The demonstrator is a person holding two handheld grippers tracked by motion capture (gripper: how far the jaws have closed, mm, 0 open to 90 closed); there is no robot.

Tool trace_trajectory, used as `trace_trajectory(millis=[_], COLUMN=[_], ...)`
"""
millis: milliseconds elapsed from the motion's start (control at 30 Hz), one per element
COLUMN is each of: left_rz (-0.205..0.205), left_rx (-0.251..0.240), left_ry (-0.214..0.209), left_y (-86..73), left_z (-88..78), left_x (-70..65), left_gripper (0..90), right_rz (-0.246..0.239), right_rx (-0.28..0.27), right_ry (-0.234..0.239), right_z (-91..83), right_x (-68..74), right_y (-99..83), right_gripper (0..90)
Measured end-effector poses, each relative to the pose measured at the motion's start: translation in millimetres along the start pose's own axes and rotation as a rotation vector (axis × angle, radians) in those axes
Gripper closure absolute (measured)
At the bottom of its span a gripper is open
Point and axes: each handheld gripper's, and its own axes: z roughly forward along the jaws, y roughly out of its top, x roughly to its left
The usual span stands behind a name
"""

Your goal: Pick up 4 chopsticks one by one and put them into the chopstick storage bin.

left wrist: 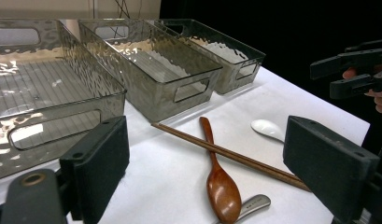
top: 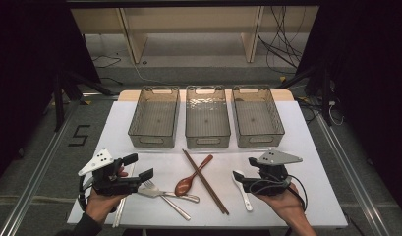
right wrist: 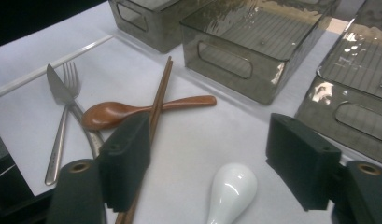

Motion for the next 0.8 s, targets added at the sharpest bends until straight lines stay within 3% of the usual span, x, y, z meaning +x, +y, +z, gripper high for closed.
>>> trace_trajectory(millis=[167,233,433,500,533,800], left_rz=[0.001,0.000,-0.002,-0.005,-0.005,-0.003], left_rx=[-0.002,-0.003,-0.011,-0.015,-0.015,-0.017], left_ry=[0.003,0.005,0.013,0.016,0.017,0.014], left_y=[0.8,0.7,1.2,1.1,1.1,1.5], left_z=[0.5,0.3,-0.7,-0.6,-0.6,-0.3], left_x=[0.3,0.6,3.0,3.6,3.9,3.2], left_gripper=[14.1,14.0,14.0,14.0,14.0,14.0], right_rz=[0.007,-0.011,-0.045,-0.050,-0.054,-0.086], right_rx=[0.062,0.115,0.204,0.219,0.259,0.389], right_ry=[0.014,0.023,0.040,0.043,0.051,0.077], right_z=[10.4,21.3,43.2,46.7,54.1,82.0], right_x=[3.3,8.4,15.6,16.6,18.8,29.1], right_y=[6.7,10.5,15.7,16.0,16.3,10.4], right_gripper=[32.5,32.5,36.9,38.2,39.5,46.5])
